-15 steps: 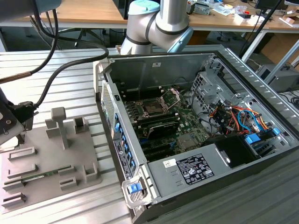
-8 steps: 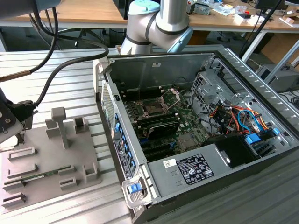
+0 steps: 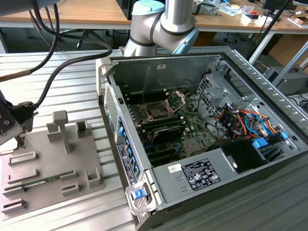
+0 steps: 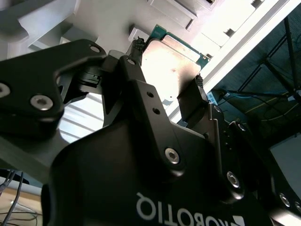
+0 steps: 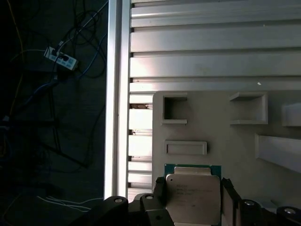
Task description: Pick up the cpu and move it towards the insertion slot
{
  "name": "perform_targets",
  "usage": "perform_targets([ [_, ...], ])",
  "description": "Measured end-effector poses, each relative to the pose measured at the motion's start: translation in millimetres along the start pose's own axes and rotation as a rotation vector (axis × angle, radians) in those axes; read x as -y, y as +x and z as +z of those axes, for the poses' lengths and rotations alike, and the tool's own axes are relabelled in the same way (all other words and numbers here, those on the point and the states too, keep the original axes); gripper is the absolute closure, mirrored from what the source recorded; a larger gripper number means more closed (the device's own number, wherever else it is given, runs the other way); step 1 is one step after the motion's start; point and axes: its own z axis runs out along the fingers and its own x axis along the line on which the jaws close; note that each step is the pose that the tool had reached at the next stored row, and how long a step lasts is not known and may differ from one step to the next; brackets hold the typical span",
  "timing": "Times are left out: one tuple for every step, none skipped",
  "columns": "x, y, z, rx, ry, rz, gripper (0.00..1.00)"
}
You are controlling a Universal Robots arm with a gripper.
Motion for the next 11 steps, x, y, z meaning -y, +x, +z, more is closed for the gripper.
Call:
perform_targets([
  [0.0, 0.0, -0.5, 0.0000, 0.0000, 0.000, 0.45],
  [0.0, 0.0, -0.8, 0.0000, 0.0001, 0.000, 0.45],
  [0.0, 0.0, -1.2, 0.0000, 0.0000, 0.000, 0.45],
  [-0.1, 0.0, -1.8, -0.0001, 0.0001, 0.000, 0.45],
  [-0.1, 0.0, -2.1, 0.0000, 0.0000, 0.000, 0.45],
  [-0.1, 0.0, -2.4, -0.0001, 0.0001, 0.000, 0.45],
  [-0.1, 0.0, -2.8, 0.0000, 0.0000, 0.000, 0.45],
  [-0.1, 0.0, -3.1, 0.0000, 0.0000, 0.000, 0.45],
  [-0.1, 0.0, -3.6, -0.0001, 0.0001, 0.000, 0.45],
  [-0.2, 0.0, -3.8, 0.0000, 0.0000, 0.000, 0.45],
  [-0.2, 0.0, -4.2, 0.0000, 0.0000, 0.000, 0.45],
])
